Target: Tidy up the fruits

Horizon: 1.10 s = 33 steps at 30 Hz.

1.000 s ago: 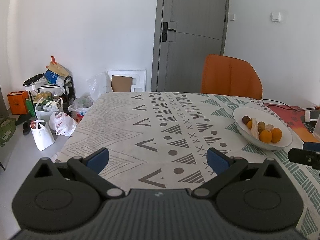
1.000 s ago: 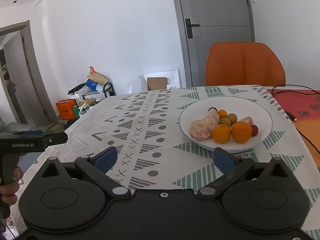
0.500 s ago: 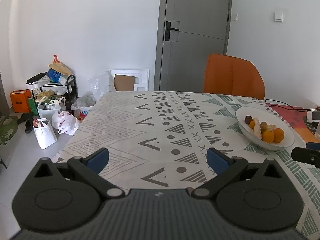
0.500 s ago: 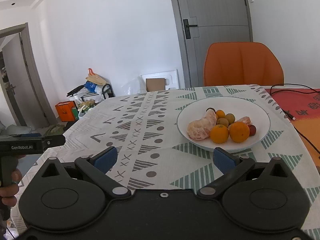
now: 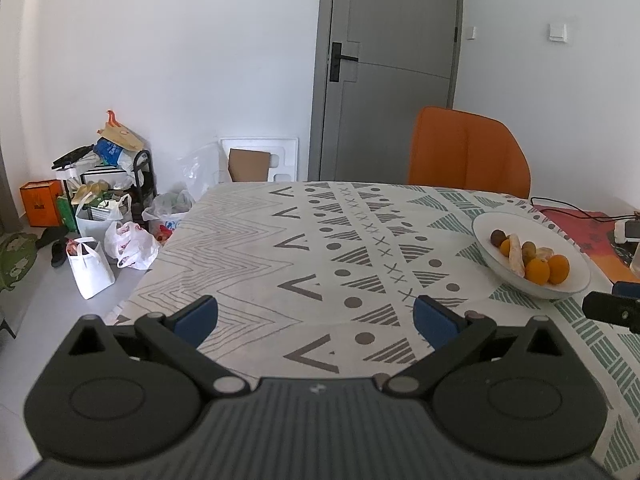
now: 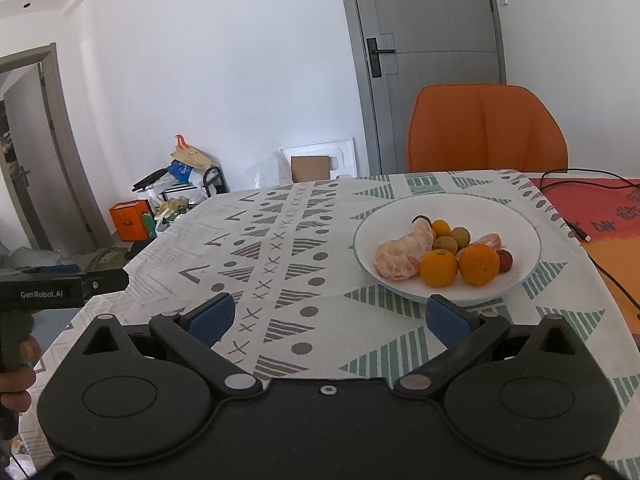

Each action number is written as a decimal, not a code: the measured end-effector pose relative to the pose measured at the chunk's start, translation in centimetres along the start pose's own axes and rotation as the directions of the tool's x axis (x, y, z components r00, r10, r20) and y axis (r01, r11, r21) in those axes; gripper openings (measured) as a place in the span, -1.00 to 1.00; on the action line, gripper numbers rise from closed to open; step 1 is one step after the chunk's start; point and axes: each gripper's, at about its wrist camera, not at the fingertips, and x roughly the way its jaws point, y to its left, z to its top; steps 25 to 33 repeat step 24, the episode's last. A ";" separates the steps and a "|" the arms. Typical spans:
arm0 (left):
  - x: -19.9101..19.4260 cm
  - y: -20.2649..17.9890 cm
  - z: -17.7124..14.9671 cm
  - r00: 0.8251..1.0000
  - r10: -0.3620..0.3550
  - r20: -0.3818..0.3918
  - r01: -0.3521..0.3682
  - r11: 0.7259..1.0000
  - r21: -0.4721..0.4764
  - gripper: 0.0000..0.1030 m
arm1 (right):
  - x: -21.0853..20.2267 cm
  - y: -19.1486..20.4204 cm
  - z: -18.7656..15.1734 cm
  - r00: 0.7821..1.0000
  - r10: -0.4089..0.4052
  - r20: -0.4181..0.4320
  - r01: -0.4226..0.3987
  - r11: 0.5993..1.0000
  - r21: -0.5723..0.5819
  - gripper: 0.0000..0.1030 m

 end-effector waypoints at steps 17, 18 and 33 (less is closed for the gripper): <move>0.5 -0.5 -0.2 0.999 -0.038 -0.013 0.038 0.999 0.023 1.00 | 0.7 -1.2 -0.7 1.000 0.002 -0.016 -0.002 0.999 0.045 1.00; 0.7 -0.6 -0.3 0.999 -0.040 -0.016 0.041 0.999 0.026 1.00 | 0.9 -1.4 -0.8 1.000 0.002 -0.020 -0.001 0.999 0.048 1.00; 1.9 -1.2 -0.3 0.998 -0.049 -0.042 0.050 0.998 0.024 1.00 | 1.6 -2.3 -1.2 0.999 0.014 -0.047 -0.009 0.995 0.096 1.00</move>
